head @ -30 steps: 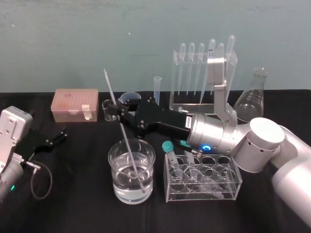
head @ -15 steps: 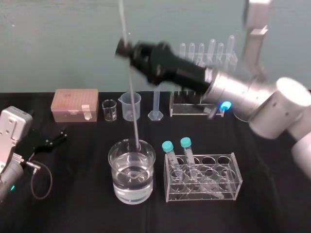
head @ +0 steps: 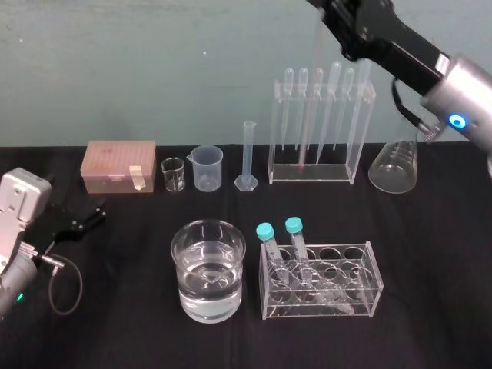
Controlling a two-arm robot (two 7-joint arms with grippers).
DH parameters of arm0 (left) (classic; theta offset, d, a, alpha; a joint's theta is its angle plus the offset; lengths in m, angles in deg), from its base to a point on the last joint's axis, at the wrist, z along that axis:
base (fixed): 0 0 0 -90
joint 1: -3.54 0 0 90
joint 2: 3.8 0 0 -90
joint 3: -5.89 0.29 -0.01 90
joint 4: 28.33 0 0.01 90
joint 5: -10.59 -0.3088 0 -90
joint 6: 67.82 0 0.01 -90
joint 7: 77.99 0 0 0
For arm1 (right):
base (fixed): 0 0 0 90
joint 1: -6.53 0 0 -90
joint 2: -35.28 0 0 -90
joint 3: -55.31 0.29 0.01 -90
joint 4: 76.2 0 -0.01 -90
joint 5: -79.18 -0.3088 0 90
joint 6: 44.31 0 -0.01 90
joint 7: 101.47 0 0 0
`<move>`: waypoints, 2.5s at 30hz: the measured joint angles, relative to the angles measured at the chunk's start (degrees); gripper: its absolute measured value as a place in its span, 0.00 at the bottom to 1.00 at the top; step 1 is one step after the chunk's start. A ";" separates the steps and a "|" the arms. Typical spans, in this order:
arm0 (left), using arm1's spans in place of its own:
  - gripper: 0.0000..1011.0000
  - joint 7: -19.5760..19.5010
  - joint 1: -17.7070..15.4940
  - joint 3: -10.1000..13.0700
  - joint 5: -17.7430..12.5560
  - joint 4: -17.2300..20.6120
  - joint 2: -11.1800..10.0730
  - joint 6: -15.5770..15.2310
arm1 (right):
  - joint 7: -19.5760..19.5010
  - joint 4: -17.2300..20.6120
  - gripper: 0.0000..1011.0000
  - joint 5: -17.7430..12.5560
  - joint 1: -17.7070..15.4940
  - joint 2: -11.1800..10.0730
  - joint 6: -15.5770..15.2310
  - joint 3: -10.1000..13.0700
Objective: Hold the thermometer with one hand and immerse one end into the beaker, then reinsert it into the test tube rack.
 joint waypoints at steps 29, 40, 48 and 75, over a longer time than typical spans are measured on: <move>1.00 0.00 0.00 0.00 0.00 0.00 0.00 0.00 | -0.66 1.41 0.05 5.47 -13.16 -4.14 1.73 1.96; 1.00 0.00 0.00 0.00 0.00 0.00 0.00 0.00 | -0.67 -1.06 0.05 7.21 -13.12 -2.62 1.52 0.97; 1.00 0.00 0.00 0.00 0.00 0.00 0.00 0.00 | -0.07 -3.46 0.05 8.83 -12.91 -1.73 1.06 -0.29; 1.00 0.00 0.00 0.00 0.00 0.00 0.00 0.00 | -0.35 -5.67 0.07 11.71 -12.80 -0.83 0.59 -1.17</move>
